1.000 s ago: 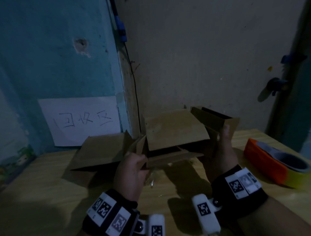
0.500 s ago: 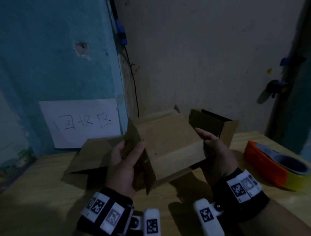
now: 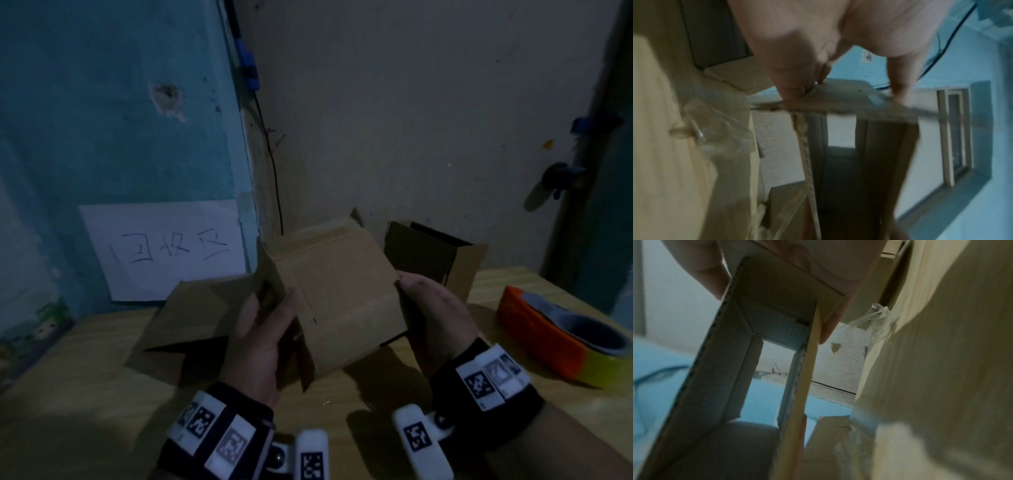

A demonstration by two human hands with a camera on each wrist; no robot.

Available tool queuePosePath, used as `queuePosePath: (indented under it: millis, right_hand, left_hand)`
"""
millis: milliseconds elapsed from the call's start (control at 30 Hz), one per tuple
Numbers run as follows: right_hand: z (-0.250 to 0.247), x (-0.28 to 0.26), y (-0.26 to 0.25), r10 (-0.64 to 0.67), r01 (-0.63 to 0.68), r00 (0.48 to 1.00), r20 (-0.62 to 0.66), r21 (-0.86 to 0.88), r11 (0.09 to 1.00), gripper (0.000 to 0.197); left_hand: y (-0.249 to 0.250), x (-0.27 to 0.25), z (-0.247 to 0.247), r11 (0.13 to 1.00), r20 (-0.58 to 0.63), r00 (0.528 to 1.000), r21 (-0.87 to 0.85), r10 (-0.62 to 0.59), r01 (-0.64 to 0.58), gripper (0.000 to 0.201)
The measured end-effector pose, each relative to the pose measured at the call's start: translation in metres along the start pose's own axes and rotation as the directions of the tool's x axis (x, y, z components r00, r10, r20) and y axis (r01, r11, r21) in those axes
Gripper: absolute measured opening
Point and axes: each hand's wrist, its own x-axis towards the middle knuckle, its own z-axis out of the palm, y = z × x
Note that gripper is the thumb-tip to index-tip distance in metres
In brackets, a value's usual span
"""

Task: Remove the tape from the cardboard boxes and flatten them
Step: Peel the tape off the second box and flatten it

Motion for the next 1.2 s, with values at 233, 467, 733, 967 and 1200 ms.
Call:
queuePosePath:
  millis: [233,467,733,967,1200]
  right_hand:
    - [0.008,-0.006,0.001,-0.054,0.055,0.998,0.014,-0.126,0.991,0.036]
    - [0.006,-0.006,0.000,0.064,-0.063,0.996,0.067,-0.013,0.998,0.061]
    - [0.009,-0.012,-0.010,0.142,-0.148,0.986,0.091,0.059,0.987,0.048]
    - [0.011,-0.008,-0.013,0.232,-0.255,0.960,0.154,0.152,0.955,0.073]
    - [0.000,-0.007,-0.008,0.121,-0.241,0.925,0.361,0.308,0.920,0.097]
  left_hand:
    - [0.001,-0.001,-0.004,0.954,0.024,0.976,-0.204,-0.218,0.218,0.067]
    - [0.005,-0.003,-0.005,0.947,0.123,0.979,-0.261,-0.160,0.187,0.031]
    - [0.002,0.001,-0.002,0.986,0.121,0.989,-0.132,-0.088,0.104,0.069]
    - [-0.003,0.010,-0.002,0.999,-0.076,0.997,-0.045,-0.032,0.029,0.120]
    - [-0.005,0.011,0.002,0.997,-0.154,0.987,-0.046,0.051,-0.058,0.115]
